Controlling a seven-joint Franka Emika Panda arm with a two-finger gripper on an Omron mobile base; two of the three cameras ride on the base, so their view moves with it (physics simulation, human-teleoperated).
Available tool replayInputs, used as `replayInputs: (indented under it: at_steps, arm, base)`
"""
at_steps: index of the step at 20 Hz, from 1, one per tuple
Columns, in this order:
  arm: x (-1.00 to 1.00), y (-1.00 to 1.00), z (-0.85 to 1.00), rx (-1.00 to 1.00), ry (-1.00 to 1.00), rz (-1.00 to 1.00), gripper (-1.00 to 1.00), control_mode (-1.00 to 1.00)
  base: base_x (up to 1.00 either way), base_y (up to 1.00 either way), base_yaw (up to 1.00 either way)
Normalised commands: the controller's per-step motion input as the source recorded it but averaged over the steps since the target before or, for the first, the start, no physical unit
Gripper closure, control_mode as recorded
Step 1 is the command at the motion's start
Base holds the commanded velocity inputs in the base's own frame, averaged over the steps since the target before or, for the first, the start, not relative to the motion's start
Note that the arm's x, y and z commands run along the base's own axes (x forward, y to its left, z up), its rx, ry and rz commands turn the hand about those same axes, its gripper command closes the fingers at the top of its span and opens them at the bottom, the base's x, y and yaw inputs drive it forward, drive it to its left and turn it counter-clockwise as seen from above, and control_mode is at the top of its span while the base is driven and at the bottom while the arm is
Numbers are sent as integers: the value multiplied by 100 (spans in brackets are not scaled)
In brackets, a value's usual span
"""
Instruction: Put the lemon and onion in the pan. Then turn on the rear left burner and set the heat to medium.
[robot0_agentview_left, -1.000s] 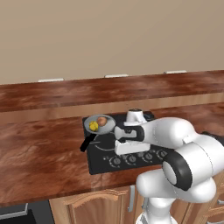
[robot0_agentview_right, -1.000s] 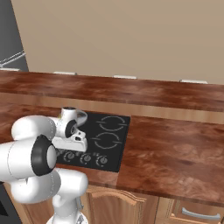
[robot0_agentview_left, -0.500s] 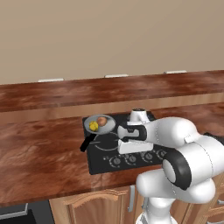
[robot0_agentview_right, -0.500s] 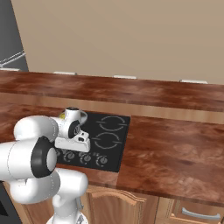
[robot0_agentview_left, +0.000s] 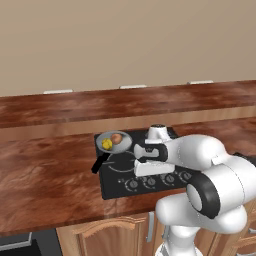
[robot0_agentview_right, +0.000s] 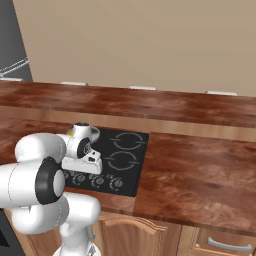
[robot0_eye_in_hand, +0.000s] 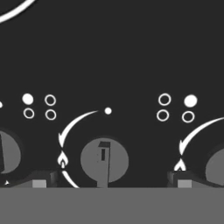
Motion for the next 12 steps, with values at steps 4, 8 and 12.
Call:
replayInputs:
  at_steps: [4, 8, 12]
  arm:
    - [1, 0, -1, 0, 0, 0, -100, -100]
    - [11, 2, -18, 0, 0, 0, -100, -100]
    - [6, 4, -17, 0, 0, 0, -100, -100]
  base:
    - [0, 0, 0]
    - [0, 0, 0]
    - [0, 0, 0]
